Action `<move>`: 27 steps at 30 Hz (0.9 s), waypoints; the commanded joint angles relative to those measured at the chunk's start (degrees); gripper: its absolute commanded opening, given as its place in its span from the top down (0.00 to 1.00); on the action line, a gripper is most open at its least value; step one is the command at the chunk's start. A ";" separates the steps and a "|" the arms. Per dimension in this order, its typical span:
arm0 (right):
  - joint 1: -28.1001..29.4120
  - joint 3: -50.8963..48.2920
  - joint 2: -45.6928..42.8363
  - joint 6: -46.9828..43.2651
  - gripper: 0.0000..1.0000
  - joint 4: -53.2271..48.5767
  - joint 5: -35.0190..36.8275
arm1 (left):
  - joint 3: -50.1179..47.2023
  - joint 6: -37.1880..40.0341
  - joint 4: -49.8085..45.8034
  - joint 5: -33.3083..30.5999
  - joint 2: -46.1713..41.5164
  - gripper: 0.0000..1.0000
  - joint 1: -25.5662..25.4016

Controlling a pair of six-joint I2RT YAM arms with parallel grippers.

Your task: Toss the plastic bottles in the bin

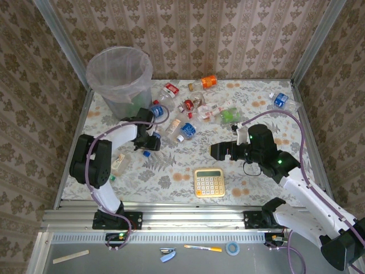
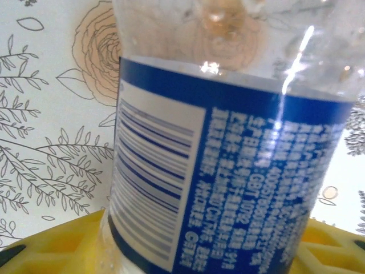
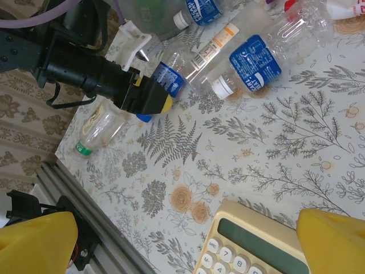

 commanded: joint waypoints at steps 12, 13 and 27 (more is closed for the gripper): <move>0.26 -0.26 -0.82 -0.23 0.00 -1.06 1.24 | -4.44 -1.71 0.60 3.31 -16.50 0.52 -1.09; 0.26 -0.26 -0.88 -0.31 0.00 -0.91 1.23 | -4.88 -2.09 0.58 3.54 -18.25 0.53 -1.25; 0.23 0.17 -0.35 -0.83 0.00 -0.27 0.67 | -14.29 -8.87 1.42 1.68 -51.38 0.57 -1.45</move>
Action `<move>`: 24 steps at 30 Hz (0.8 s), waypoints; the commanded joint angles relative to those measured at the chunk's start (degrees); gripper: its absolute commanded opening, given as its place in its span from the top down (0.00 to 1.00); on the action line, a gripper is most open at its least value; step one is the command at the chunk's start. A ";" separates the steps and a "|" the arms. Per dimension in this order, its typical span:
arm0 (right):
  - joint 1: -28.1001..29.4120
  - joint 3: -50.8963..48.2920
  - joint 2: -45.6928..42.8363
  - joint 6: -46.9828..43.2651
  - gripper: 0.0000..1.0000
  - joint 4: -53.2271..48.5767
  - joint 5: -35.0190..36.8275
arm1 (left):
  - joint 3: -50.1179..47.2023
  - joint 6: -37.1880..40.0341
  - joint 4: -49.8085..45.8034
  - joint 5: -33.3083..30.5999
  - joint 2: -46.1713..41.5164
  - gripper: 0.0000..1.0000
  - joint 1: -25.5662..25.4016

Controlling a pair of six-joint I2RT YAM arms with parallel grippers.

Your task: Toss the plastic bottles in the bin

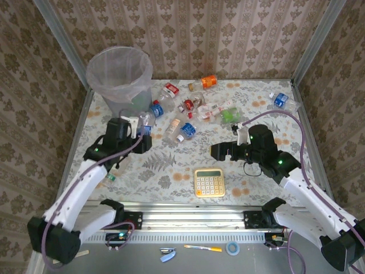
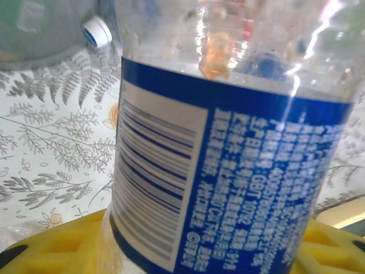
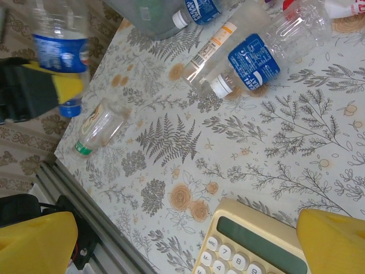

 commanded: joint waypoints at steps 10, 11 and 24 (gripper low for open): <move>0.24 0.15 0.55 -0.67 0.00 0.58 0.32 | -2.94 -4.77 1.80 -7.36 -18.70 0.57 -0.08; 0.22 0.13 0.51 -0.67 0.00 0.47 0.38 | -2.95 -4.69 2.13 -7.52 -18.94 0.57 -0.07; 0.20 0.68 0.80 -1.18 0.00 0.07 0.62 | 1.08 -0.58 9.34 -5.40 -10.44 0.57 4.02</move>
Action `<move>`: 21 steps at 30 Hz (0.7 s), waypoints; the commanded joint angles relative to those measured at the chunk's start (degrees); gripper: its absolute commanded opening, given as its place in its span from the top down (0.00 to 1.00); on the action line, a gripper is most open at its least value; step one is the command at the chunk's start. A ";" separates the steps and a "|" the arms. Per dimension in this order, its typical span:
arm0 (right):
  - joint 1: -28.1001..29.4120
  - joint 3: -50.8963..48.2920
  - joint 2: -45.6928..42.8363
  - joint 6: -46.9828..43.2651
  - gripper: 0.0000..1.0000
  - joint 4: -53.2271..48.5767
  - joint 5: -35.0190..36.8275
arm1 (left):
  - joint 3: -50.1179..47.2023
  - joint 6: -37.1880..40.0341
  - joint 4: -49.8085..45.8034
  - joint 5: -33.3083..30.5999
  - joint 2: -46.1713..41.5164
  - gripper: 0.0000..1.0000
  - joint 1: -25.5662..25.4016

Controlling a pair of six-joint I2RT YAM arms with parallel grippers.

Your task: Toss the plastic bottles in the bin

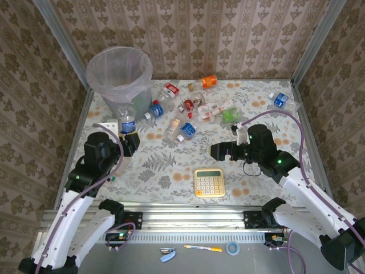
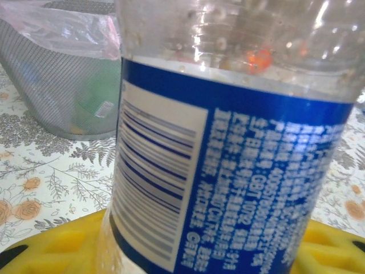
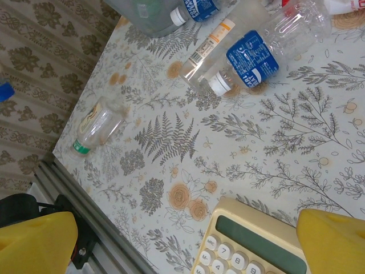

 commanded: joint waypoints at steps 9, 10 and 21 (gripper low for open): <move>0.10 3.78 3.47 -3.05 0.00 -0.82 0.66 | 37.23 5.82 8.21 20.49 38.18 0.15 21.38; 0.09 3.66 3.90 -2.91 0.00 -0.40 0.45 | 41.21 5.84 6.94 20.53 41.73 0.11 21.82; 0.10 1.39 5.51 -0.29 0.00 2.89 -1.78 | 53.00 4.27 0.87 24.18 43.57 0.00 24.68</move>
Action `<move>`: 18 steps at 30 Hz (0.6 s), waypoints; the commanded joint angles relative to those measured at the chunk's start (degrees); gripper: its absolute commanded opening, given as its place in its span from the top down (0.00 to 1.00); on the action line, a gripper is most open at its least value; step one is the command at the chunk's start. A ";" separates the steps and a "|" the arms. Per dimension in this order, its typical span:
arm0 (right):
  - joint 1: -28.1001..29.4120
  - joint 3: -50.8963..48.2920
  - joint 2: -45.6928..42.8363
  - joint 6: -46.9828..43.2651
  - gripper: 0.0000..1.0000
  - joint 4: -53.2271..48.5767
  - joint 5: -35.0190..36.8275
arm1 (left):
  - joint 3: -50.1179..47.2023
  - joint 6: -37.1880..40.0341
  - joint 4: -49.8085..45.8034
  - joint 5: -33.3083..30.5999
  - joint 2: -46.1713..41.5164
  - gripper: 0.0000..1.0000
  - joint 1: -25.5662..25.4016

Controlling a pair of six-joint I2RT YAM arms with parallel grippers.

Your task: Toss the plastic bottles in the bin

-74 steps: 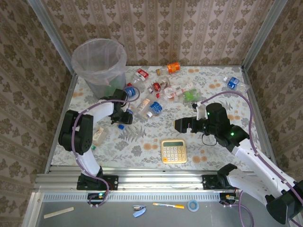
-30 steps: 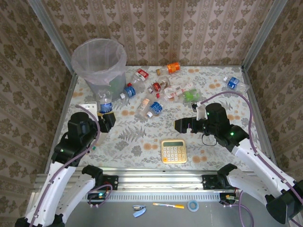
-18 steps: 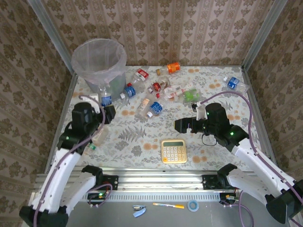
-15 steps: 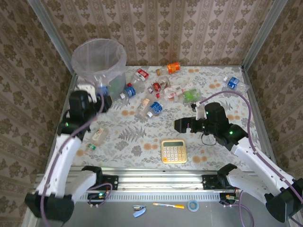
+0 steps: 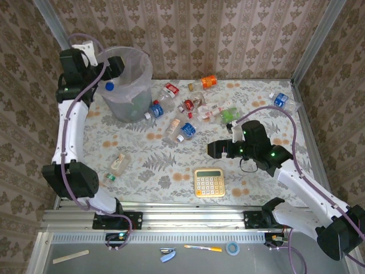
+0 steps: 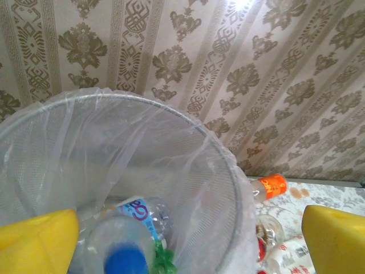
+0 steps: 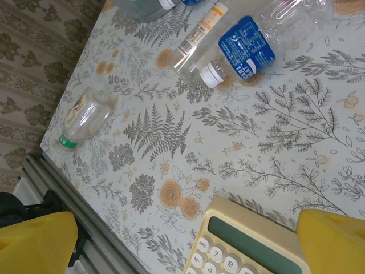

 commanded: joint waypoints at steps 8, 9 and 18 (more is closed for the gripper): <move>0.09 -0.41 -2.00 0.13 0.00 -0.29 -0.34 | -10.07 -0.57 -6.28 1.96 -19.99 0.00 1.32; 0.09 -0.36 -1.80 0.11 0.00 -0.25 -0.20 | -11.61 -0.53 -6.72 2.09 -21.75 0.00 1.19; 0.13 0.17 -0.25 0.75 0.00 0.22 -0.32 | -22.56 1.85 -15.73 1.98 -32.43 0.00 -0.45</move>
